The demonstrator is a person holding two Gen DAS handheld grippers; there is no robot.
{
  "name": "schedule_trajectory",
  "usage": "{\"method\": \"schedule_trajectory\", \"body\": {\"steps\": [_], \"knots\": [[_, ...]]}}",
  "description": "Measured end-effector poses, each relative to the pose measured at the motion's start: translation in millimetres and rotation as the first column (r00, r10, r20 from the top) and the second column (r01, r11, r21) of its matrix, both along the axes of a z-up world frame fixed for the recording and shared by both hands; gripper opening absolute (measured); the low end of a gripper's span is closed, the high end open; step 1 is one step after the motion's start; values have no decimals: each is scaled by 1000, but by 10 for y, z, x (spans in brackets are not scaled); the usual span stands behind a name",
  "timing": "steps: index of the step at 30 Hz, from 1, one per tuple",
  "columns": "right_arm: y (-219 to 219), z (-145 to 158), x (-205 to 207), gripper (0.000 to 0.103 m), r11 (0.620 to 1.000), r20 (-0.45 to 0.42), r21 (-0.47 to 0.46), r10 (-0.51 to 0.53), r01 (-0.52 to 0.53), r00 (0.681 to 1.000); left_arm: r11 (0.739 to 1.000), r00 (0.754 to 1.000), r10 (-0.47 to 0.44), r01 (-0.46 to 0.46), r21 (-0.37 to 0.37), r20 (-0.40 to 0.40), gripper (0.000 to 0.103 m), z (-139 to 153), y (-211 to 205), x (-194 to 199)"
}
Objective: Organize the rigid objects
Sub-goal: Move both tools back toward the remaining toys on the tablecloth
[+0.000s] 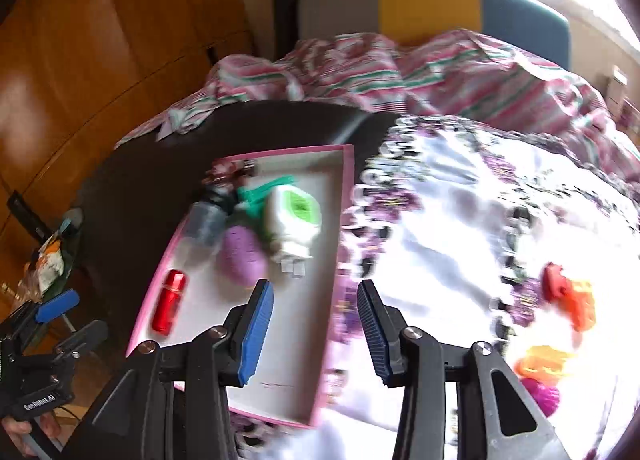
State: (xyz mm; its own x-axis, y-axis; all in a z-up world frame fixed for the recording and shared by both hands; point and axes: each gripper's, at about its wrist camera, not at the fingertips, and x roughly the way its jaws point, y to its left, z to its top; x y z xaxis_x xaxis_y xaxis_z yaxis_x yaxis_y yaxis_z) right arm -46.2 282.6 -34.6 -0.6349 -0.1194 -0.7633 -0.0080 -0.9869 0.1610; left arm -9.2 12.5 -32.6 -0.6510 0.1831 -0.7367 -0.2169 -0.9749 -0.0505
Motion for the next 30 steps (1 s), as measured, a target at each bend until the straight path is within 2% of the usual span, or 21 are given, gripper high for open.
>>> {"method": "schedule_trajectory", "body": {"steps": [6, 10, 13, 17, 20, 24, 26, 30], "knots": [[676, 81, 196, 44, 988, -8, 32, -152, 152, 988, 999, 999, -46, 46, 5, -1, 77, 28, 141, 6], [1239, 70, 369, 44, 953, -20, 61, -295, 296, 955, 996, 996, -91, 91, 3, 0, 77, 55, 284, 6], [1677, -17, 555, 44, 901, -25, 46, -432, 432, 902, 992, 992, -126, 126, 13, 6, 77, 77, 409, 5], [2185, -153, 791, 44, 788, 35, -83, -610, 610, 792, 986, 986, -166, 166, 15, 10, 77, 101, 617, -6], [2403, -150, 925, 44, 721, 38, -160, -678, 674, 734, 980, 980, -197, 196, 28, 20, 77, 103, 770, -22], [2552, -207, 1053, 44, 657, 85, -240, -719, 715, 689, 968, 967, -252, 251, 25, 36, 77, 95, 997, -18], [2579, -234, 1072, 44, 637, 100, -253, -732, 728, 674, 960, 959, -279, 278, 26, 55, 77, 82, 1127, -31], [2617, -273, 1095, 44, 619, 123, -287, -733, 731, 669, 937, 933, -349, 346, 49, 84, 77, 52, 1419, -23]]}}
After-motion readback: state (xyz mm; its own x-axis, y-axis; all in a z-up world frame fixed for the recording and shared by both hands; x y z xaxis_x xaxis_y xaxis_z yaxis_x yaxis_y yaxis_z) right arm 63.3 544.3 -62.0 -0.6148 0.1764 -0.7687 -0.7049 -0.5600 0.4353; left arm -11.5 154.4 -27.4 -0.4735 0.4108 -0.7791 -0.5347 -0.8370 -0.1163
